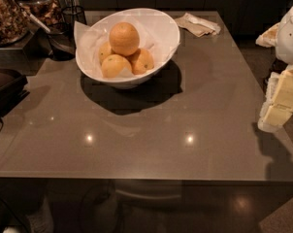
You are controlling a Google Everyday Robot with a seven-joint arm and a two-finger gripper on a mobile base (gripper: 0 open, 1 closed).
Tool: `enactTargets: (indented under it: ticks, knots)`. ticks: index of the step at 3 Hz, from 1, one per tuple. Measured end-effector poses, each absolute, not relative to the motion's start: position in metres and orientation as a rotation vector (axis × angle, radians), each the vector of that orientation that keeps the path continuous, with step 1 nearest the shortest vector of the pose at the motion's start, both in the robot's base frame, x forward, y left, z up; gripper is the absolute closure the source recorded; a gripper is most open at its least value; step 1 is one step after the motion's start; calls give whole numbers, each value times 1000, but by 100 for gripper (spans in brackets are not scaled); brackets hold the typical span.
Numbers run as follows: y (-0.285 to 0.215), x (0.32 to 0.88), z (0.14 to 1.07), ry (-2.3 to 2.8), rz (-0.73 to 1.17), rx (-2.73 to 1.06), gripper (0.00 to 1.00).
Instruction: Pick orange from white bowl
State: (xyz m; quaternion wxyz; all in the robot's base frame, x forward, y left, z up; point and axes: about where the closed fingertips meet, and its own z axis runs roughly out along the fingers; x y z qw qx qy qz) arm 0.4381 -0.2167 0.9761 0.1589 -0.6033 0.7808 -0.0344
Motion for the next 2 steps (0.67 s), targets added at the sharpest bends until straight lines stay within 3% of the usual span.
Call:
enactTargets:
  ticks: [2]
  knots:
    - [-208, 457, 983, 2255, -61, -1645, 0]
